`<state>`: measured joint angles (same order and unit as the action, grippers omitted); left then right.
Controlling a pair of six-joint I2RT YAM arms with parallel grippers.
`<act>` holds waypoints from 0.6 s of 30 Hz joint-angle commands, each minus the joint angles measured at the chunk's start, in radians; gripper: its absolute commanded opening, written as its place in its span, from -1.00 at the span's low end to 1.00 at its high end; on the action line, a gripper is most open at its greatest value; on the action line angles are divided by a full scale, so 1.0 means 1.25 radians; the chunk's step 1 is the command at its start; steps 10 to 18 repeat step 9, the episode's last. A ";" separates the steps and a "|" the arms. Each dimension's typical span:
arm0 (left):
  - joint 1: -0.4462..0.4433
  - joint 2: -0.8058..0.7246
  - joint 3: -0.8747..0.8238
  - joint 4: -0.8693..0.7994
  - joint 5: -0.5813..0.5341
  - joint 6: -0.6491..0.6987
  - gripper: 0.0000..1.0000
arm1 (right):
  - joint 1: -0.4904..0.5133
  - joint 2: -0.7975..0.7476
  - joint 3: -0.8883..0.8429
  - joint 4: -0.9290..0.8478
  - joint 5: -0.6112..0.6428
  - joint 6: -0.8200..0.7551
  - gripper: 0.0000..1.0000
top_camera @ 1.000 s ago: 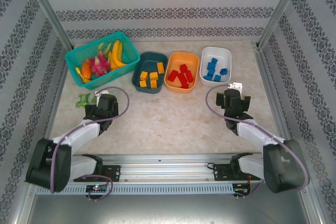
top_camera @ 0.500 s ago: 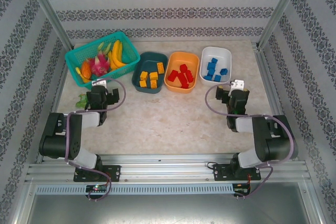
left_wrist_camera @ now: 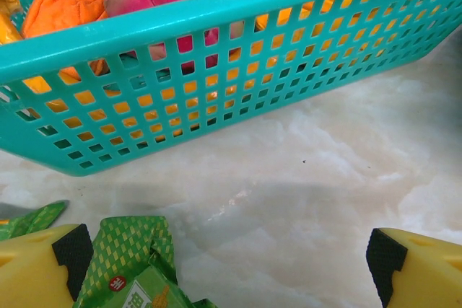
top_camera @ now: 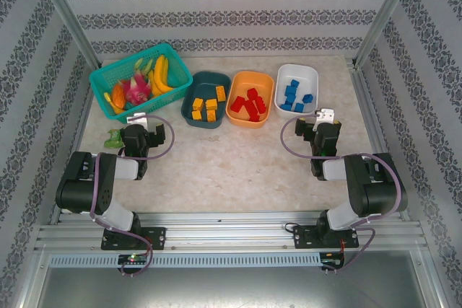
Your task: Sort the legos into containers by color
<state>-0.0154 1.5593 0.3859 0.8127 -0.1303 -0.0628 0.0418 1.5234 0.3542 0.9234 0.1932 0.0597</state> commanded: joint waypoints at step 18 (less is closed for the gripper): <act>0.002 0.000 0.007 0.041 0.008 0.017 1.00 | 0.001 -0.012 0.012 -0.001 -0.024 -0.015 0.95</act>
